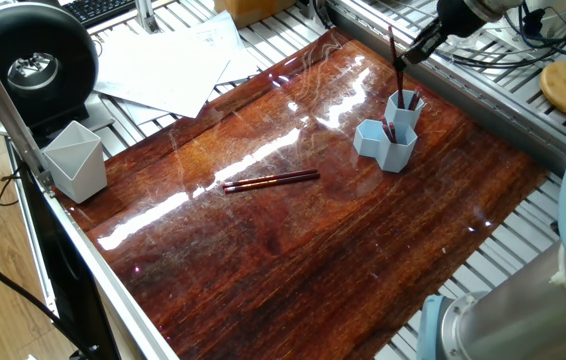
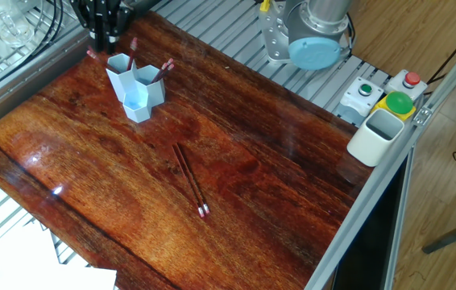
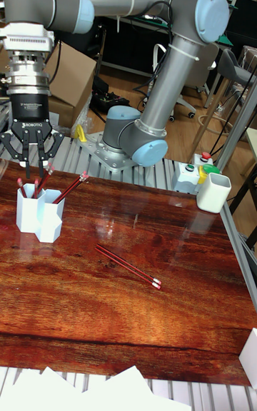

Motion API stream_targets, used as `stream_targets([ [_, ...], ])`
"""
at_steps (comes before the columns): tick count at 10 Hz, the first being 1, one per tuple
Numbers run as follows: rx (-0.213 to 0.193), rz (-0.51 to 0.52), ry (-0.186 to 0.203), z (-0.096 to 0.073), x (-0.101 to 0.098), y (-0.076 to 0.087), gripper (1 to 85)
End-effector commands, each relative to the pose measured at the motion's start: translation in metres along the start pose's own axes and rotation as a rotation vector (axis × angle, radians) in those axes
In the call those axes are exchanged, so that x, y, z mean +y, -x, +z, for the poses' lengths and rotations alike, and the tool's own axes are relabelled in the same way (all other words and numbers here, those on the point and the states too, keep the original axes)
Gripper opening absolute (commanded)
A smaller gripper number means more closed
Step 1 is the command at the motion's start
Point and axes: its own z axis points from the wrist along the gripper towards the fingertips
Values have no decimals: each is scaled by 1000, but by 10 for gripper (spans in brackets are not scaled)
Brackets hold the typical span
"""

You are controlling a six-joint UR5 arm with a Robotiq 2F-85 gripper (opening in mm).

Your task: Put the pen into the pen holder

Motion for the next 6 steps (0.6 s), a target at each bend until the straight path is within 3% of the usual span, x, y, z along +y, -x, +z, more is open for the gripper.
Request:
stream_targets([
  [1,31,-6,-9,-3,-2,-8,310],
  [2,62,-5,-23,-7,-5,-14,303],
  [4,161,0,-70,-21,-16,-33,277],
  [6,219,-9,-113,-38,-23,-40,220],
])
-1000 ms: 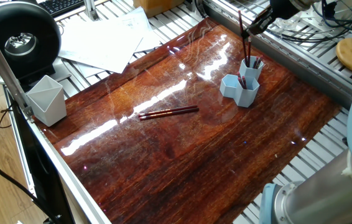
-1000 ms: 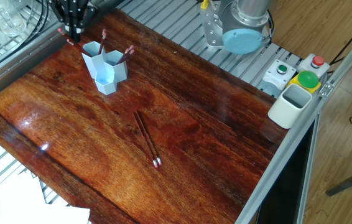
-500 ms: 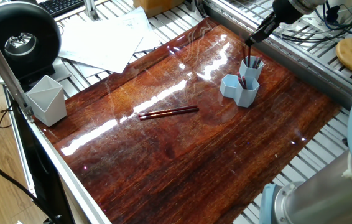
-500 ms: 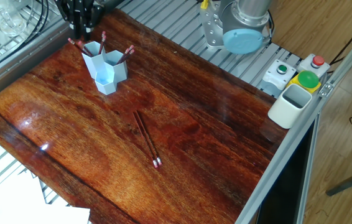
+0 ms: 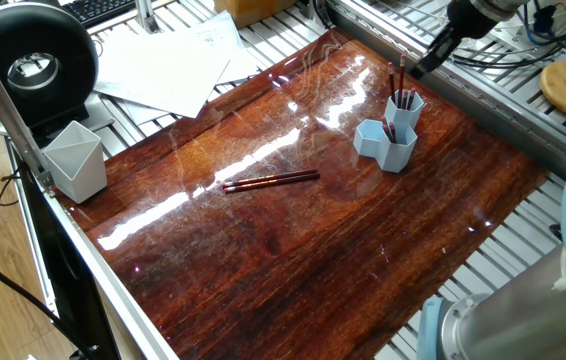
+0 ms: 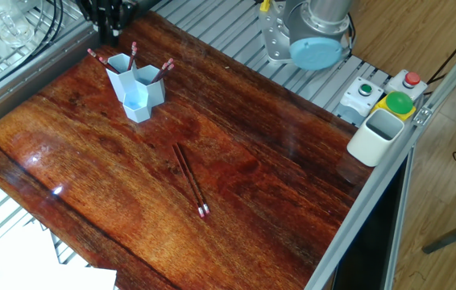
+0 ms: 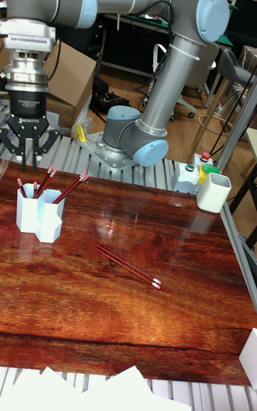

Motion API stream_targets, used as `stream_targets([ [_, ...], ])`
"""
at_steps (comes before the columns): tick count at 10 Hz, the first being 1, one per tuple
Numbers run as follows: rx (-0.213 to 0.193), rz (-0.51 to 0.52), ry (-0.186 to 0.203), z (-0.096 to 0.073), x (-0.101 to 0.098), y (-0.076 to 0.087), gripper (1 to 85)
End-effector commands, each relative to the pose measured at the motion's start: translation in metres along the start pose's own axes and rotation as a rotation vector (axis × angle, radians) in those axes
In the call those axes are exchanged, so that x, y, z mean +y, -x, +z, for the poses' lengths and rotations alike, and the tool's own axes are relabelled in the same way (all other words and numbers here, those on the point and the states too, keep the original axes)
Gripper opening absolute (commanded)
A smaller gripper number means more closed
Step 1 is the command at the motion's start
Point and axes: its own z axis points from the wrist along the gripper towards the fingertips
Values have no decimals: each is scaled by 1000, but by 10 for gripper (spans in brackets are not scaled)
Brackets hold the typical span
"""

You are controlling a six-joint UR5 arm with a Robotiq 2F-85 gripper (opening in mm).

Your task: Put the pen into the pen holder

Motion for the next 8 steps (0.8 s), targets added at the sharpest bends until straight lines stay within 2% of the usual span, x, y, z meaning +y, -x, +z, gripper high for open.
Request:
stream_targets([
  [1,112,-9,-76,-27,-15,-18,180],
  [2,152,7,-102,-34,-16,-21,70],
  [3,199,14,-126,-41,-13,-23,10],
  [4,277,4,-164,-49,-9,-25,10],
  [5,342,-9,-210,-56,-4,-19,10],
  [6,406,-28,-244,-63,-2,-20,10],
  [7,429,-28,-286,-68,-12,-25,10],
  [8,450,-96,-290,-70,-17,-28,10],
])
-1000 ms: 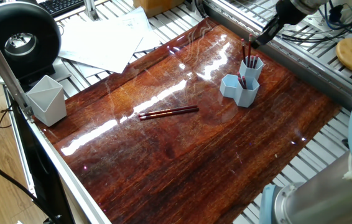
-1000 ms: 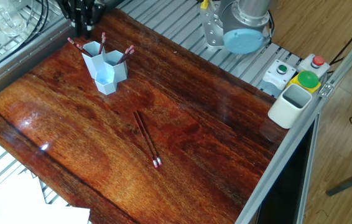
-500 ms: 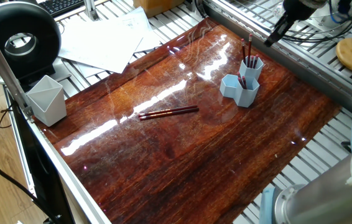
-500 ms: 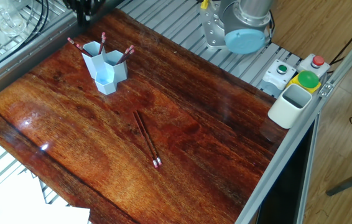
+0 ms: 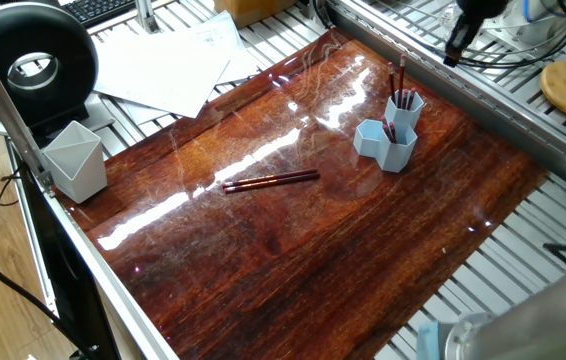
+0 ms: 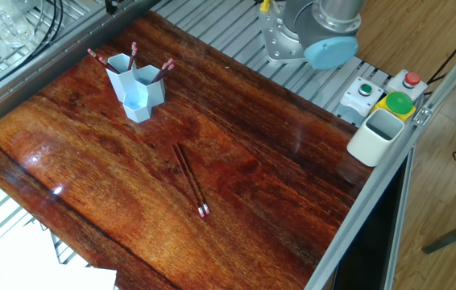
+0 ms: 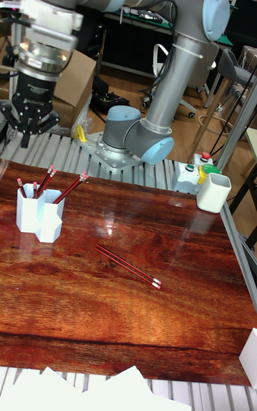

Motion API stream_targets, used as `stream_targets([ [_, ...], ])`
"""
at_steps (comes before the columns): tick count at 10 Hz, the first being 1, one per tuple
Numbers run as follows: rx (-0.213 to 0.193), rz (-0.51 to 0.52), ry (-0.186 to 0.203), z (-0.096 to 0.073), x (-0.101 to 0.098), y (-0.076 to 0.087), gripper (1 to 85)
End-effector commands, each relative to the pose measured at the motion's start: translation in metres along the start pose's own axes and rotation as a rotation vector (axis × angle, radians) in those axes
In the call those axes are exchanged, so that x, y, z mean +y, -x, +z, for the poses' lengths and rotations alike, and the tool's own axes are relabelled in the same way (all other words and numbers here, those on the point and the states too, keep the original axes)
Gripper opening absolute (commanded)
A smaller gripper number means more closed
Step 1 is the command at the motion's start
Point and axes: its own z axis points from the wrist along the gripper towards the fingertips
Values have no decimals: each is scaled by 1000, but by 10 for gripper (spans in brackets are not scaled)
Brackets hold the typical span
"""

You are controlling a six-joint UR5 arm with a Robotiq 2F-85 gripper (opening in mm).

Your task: Put the pen into the pen holder

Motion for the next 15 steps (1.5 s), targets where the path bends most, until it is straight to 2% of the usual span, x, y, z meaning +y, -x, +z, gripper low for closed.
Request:
stream_targets([
  [1,48,-76,-18,-14,7,2,10],
  [3,82,-157,-92,-15,-13,-5,10],
  [4,95,-215,-114,-16,-20,-7,10],
  [6,53,-337,-69,-14,-8,4,10],
  [7,29,-368,-11,-13,8,7,10],
  [8,25,-377,44,-14,22,6,10],
  [9,11,-319,50,-14,25,9,10],
  [11,43,-296,48,-14,23,1,10],
  [12,73,-271,98,-18,51,8,10],
  [15,124,-239,69,-20,121,56,10],
])
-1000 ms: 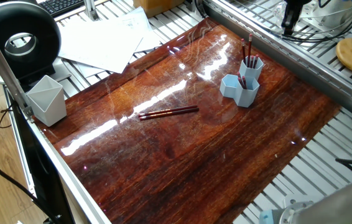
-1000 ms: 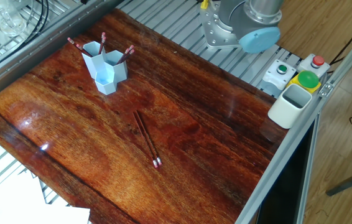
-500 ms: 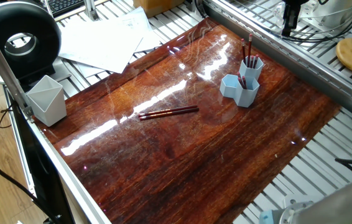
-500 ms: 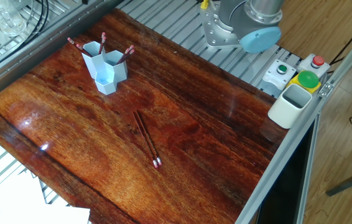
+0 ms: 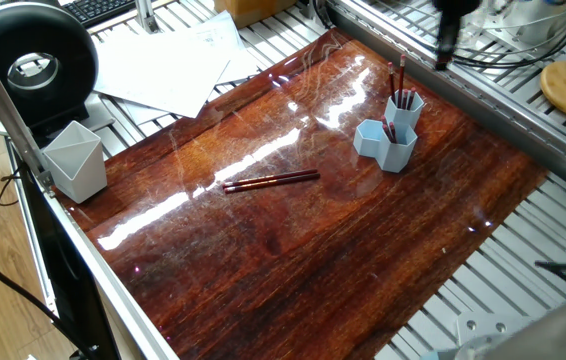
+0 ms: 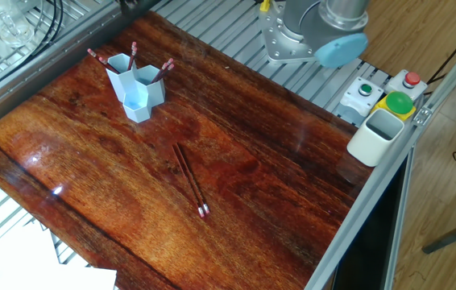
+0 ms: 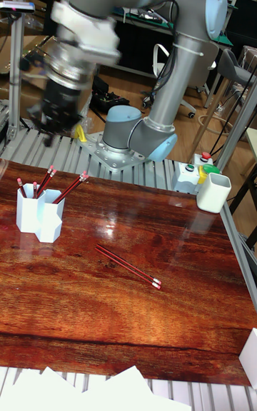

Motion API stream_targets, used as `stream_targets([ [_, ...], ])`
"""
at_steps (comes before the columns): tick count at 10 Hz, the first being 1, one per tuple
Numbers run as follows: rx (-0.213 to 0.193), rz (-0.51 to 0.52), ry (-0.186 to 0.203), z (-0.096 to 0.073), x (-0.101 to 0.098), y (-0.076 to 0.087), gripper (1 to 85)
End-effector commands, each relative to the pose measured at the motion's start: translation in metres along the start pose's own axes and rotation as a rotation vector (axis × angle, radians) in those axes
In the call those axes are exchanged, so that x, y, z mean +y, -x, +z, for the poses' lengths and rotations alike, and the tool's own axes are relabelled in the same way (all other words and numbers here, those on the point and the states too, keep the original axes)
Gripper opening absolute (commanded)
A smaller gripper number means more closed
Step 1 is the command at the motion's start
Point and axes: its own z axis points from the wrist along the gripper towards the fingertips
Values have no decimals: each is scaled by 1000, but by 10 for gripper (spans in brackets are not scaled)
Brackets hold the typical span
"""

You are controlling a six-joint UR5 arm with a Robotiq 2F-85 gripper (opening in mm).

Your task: Put the pen into the pen holder

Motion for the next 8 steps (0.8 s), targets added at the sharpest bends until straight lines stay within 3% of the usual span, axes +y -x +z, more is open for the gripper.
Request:
stream_targets([
  [1,45,31,22,-10,66,64,10],
  [3,86,34,19,-23,104,103,10],
  [5,95,39,13,-24,133,130,10],
  [7,75,19,12,-3,134,137,10],
  [8,54,-13,6,-2,132,142,10],
])
